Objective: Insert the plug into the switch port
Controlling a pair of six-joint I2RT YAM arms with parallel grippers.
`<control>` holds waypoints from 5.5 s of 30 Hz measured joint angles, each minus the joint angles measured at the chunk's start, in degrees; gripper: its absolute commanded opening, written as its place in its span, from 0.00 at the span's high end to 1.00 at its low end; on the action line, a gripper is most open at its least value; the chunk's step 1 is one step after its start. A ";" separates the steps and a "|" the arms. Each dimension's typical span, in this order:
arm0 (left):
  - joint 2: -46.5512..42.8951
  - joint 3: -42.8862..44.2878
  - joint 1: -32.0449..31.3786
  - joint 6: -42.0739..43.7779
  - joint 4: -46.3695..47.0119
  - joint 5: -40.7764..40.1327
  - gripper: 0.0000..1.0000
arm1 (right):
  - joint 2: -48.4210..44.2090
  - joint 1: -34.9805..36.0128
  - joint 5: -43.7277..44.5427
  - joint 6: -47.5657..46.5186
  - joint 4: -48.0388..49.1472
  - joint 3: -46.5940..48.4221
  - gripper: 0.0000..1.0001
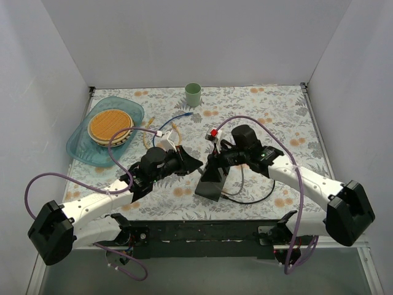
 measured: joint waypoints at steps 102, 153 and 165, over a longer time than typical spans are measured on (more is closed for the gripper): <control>-4.44 1.60 0.04 -26.67 -17.29 -16.59 0.18 | -3.39 22.36 49.05 3.45 10.29 -2.97 0.99; 31.65 12.72 4.85 -5.53 -5.90 -1.90 0.02 | -7.15 0.24 36.22 15.02 -4.31 -21.40 0.99; 32.46 12.72 4.85 -5.09 -5.22 -1.44 0.02 | -7.02 2.16 32.68 13.77 -3.74 -21.42 0.99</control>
